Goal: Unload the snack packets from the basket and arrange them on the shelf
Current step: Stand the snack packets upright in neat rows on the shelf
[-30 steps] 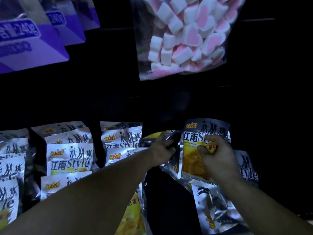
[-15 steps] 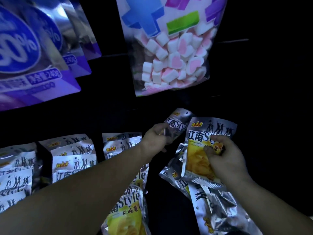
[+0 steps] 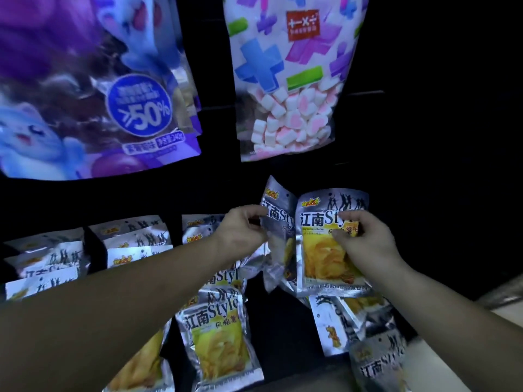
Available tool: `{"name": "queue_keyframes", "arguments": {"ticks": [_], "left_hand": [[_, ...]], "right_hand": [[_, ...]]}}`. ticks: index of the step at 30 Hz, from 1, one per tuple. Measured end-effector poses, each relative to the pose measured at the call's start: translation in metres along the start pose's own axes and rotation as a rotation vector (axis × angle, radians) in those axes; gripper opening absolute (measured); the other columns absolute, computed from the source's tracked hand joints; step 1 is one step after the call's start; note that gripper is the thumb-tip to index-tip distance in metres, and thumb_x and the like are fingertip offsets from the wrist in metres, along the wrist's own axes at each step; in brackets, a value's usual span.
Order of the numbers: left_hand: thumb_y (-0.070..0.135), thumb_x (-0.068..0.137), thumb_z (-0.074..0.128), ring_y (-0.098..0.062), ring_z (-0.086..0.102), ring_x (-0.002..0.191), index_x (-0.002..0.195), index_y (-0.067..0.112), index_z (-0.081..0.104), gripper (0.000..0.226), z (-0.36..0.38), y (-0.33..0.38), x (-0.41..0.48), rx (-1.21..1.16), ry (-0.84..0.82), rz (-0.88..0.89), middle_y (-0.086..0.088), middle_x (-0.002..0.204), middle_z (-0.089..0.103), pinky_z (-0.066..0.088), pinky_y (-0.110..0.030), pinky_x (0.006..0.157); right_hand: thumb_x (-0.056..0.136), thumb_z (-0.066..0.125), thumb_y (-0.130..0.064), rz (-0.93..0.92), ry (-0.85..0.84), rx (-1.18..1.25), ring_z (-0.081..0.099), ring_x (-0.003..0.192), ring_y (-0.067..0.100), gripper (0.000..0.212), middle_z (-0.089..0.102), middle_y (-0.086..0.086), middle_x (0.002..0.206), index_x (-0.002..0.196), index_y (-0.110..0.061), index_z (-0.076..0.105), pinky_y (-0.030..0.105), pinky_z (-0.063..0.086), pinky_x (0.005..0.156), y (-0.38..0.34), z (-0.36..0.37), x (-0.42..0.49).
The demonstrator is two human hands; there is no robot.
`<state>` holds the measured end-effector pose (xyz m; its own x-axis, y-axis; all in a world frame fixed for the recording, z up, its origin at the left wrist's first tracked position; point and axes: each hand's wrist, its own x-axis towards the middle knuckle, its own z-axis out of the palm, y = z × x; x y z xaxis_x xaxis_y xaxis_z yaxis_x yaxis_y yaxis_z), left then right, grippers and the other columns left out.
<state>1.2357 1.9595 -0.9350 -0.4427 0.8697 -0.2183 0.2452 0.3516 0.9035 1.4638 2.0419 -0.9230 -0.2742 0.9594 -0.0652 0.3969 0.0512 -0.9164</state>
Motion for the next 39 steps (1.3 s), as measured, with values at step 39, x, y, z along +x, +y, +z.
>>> {"name": "queue_keyframes", "arguments": {"ticks": [39], "left_hand": [[0.004, 0.080, 0.050, -0.008, 0.059, 0.101, 0.105, 0.022, 0.064, 0.034, 0.052, 0.066, -0.188, 0.323, -0.141, 0.739, 0.012, 0.107, 0.066, 0.048, -0.021, 0.084]], "right_hand": [[0.096, 0.066, -0.010, -0.019, 0.068, 0.352, 0.048, 0.055, 0.019, 0.022, 0.053, 0.003, 0.064, 0.090, -0.016, 0.046, 0.033, 0.042, 0.053, -0.070, -0.030, -0.132]]}}
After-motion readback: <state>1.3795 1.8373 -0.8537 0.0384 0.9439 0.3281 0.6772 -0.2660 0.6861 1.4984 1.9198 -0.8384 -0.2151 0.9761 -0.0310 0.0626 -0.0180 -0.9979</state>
